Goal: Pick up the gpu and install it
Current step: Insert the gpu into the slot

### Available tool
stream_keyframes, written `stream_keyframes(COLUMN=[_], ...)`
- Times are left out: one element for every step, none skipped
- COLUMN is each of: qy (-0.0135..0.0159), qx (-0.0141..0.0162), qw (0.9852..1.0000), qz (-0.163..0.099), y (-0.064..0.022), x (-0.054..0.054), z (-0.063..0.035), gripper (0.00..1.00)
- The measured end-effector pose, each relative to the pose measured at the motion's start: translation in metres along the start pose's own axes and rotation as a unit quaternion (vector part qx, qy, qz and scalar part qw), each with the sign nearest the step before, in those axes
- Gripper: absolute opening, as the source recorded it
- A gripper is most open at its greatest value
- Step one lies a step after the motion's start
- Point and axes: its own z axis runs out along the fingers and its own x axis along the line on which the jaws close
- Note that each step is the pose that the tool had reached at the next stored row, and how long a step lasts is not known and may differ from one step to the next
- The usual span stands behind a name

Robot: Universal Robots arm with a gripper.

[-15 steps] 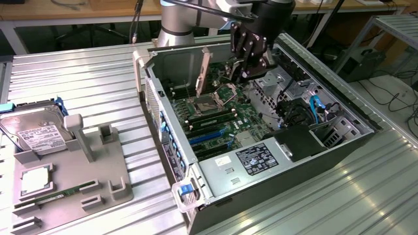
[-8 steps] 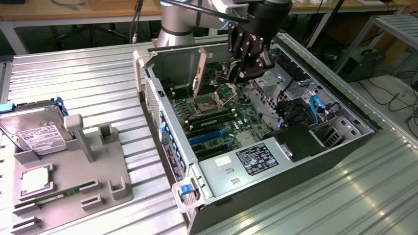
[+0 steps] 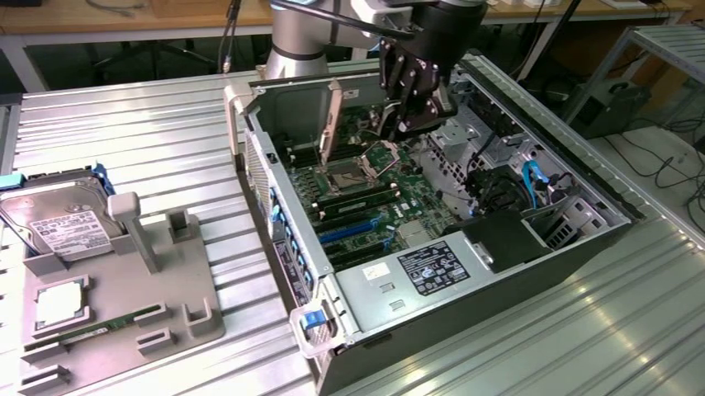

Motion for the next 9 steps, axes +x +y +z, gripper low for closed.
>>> stream_keyframes(qy=[-0.0015,-0.0036,-0.0062,-0.0085,-0.0102,-0.0112,-0.0115,-0.0115,-0.0116], qx=[0.0,0.0,0.0,0.0,0.0,0.0001,0.0002,0.0002,0.0002], qw=[1.0,1.0,1.0,1.0,0.9999,0.9999,0.9999,0.9999,0.9999], qz=[0.0,0.0,0.0,0.0,0.001,0.002,0.003,0.003,0.003], y=[0.0,0.0001,0.0,0.0,0.0,0.0,0.0,0.0,0.0], x=[0.0001,0.0001,0.0001,0.0002,0.0002,0.0002,0.0002,0.0003,0.0004], z=[0.0006,0.0012,0.0017,0.0022,0.0027,0.0031,0.0033,0.0037,0.0042], gripper=[0.28,0.28,0.28,0.28,0.28,0.28,0.28,0.28,0.28])
